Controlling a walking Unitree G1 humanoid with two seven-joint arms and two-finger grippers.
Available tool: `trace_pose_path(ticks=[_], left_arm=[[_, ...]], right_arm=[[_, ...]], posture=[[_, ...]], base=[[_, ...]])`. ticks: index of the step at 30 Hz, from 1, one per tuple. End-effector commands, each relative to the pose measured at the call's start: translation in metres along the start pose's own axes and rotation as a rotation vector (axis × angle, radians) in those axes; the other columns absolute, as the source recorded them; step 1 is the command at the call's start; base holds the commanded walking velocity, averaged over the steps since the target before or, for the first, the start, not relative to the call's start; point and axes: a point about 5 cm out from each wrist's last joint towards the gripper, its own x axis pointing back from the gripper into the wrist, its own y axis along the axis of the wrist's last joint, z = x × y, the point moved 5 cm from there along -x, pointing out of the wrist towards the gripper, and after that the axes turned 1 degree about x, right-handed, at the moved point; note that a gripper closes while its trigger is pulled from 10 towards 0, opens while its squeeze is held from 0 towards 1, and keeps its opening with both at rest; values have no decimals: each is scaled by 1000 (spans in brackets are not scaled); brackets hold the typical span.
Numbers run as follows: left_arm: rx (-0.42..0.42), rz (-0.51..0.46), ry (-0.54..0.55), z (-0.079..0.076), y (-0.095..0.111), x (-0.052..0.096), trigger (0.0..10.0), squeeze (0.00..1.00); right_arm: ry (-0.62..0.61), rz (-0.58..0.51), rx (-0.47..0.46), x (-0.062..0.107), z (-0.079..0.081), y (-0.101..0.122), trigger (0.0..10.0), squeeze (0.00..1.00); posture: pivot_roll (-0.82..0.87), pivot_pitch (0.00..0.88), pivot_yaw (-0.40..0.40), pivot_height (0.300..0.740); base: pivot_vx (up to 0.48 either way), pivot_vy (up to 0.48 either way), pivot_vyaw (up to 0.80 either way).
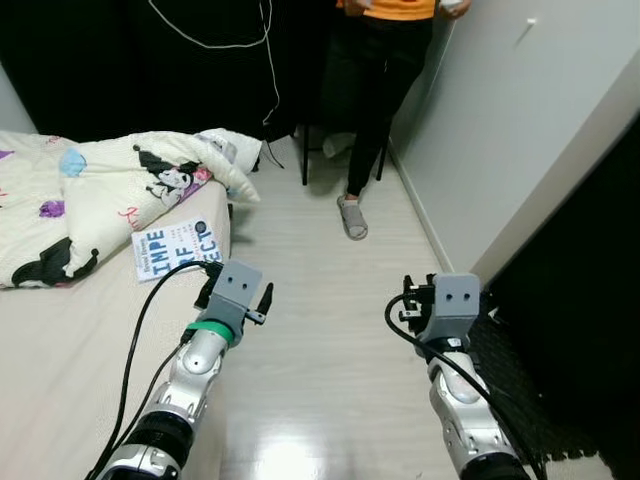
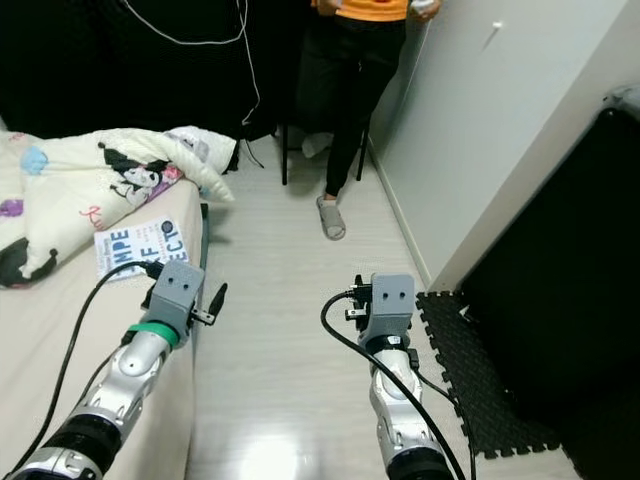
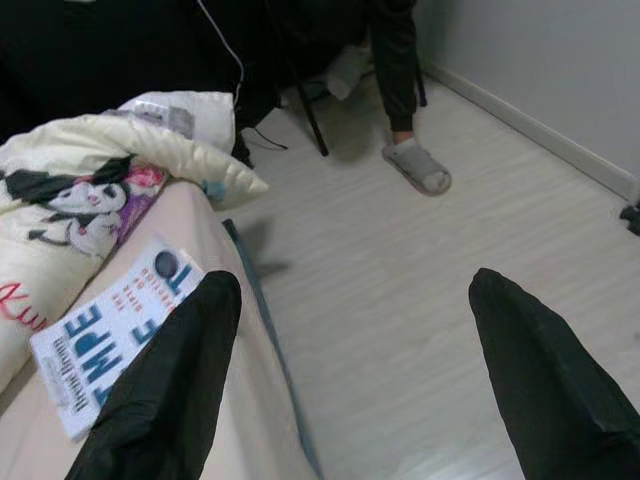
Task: Clean up the room
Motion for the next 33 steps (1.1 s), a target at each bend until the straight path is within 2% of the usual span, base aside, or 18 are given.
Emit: trace_pose_path(ticks=[1, 13, 24, 33], left_arm=[[-3, 11, -26, -8, -5, 2, 10000, 0], [0, 9, -29, -9, -4, 2, 10000, 0], [1, 8, -30, -9, -4, 2, 10000, 0], [81, 14, -26, -12, -3, 1, 10000, 0]], right_arm=[[-6, 9, 2, 1, -1, -2, 10000, 0], [-10, 9, -2, 1, -1, -2, 10000, 0], [-11, 10, -5, 1, -1, -2, 10000, 0], [-13, 9, -3, 1, -2, -2, 10000, 0]], posture=[[-126, 59, -13, 720], [-126, 59, -13, 720], [-126, 62, -11, 720], [-126, 62, -11, 720]], base=[[285, -300, 0], [289, -284, 0], [283, 0, 0], [0, 0, 0]])
